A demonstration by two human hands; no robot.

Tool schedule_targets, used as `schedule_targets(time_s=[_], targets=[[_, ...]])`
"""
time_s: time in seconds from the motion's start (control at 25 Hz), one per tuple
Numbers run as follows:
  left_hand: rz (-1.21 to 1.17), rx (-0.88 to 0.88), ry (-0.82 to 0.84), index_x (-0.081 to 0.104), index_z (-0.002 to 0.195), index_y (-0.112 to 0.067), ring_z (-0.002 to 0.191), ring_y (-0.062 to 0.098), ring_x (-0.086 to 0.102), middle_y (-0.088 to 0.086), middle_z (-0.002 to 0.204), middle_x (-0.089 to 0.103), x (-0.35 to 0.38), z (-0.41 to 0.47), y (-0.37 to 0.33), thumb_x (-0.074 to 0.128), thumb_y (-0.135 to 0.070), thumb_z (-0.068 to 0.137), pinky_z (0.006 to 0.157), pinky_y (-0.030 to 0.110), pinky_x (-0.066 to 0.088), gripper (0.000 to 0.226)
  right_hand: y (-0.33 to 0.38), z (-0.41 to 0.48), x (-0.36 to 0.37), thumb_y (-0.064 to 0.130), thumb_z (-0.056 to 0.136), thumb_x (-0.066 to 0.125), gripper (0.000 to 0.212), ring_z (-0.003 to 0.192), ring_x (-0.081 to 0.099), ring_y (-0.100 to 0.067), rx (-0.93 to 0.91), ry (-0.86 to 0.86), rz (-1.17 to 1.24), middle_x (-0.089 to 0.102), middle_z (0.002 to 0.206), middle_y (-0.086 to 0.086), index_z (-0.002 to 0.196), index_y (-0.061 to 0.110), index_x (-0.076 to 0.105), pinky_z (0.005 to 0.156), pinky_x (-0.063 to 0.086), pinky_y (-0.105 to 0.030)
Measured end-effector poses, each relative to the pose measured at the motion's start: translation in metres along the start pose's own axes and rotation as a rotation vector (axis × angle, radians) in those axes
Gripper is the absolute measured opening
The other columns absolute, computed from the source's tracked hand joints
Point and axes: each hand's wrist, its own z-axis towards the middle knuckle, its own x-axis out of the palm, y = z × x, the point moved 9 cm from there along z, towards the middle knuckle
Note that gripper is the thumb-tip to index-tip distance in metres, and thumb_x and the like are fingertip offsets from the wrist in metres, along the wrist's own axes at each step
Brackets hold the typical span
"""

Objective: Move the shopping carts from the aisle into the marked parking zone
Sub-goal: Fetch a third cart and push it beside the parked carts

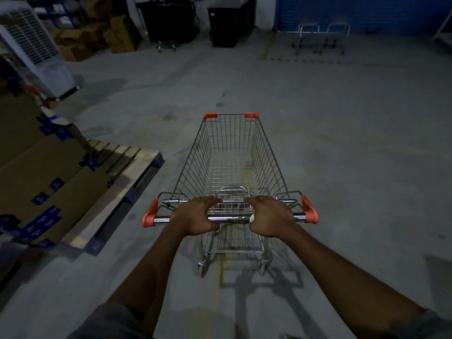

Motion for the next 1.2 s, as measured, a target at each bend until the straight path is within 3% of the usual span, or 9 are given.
schedule_targets(time_s=[0.56,0.72,0.84,1.0,1.08,1.2], targets=[[0.037,0.092,-0.017,0.040,0.152,-0.038,0.139,0.014,0.045,-0.011,0.156,0.045,-0.046,0.247,0.012,0.072,-0.059,0.071,0.111,0.032,0.038,0.089,-0.121,0.196,-0.058,0.049,0.071,0.054,0.080,0.125,0.056,-0.028,0.070,-0.052,0.016,0.059,0.139,-0.003,0.148,0.032,0.044,0.098,0.051,-0.043],[0.071,0.114,-0.057,0.044,0.149,-0.037,0.135,0.015,0.050,-0.011,0.152,0.049,-0.062,0.325,0.012,0.067,-0.064,0.073,0.107,0.034,0.044,0.083,-0.163,0.258,-0.079,0.050,0.072,0.055,0.076,0.122,0.058,-0.027,0.075,-0.095,0.014,0.062,0.133,-0.003,0.145,0.030,0.047,0.096,0.052,-0.045],[0.152,0.182,-0.226,0.060,0.131,-0.031,0.122,0.016,0.059,-0.010,0.142,0.056,-0.081,0.377,0.007,0.066,-0.062,0.076,0.090,0.035,0.053,0.064,-0.196,0.303,-0.097,0.048,0.073,0.058,0.071,0.117,0.060,-0.026,0.097,-0.123,0.023,0.064,0.127,-0.003,0.140,0.026,0.050,0.091,0.054,-0.042],[0.215,0.211,-0.278,0.067,0.097,-0.028,0.102,0.017,0.062,-0.008,0.116,0.061,-0.090,0.446,0.002,0.056,-0.063,0.081,0.071,0.035,0.055,0.040,-0.234,0.349,-0.120,0.037,0.071,0.061,0.047,0.103,0.062,-0.026,0.107,-0.216,-0.023,0.066,0.110,-0.004,0.114,0.017,0.060,0.076,0.053,-0.037],[0.220,0.206,-0.269,0.063,0.087,-0.027,0.088,0.020,0.065,-0.007,0.097,0.063,-0.095,0.479,0.001,0.050,-0.065,0.081,0.063,0.034,0.053,0.041,-0.252,0.372,-0.128,0.035,0.067,0.062,0.044,0.098,0.063,-0.026,0.120,-0.220,-0.036,0.066,0.104,-0.004,0.106,0.015,0.064,0.071,0.054,-0.036],[0.251,0.183,-0.276,0.063,0.079,-0.025,0.078,0.026,0.069,-0.004,0.086,0.068,-0.103,0.532,0.005,0.046,-0.069,0.079,0.061,0.034,0.051,0.047,-0.281,0.414,-0.138,0.039,0.069,0.057,0.043,0.096,0.065,-0.026,0.147,-0.222,-0.057,0.066,0.112,-0.004,0.105,0.016,0.067,0.073,0.054,-0.036]])
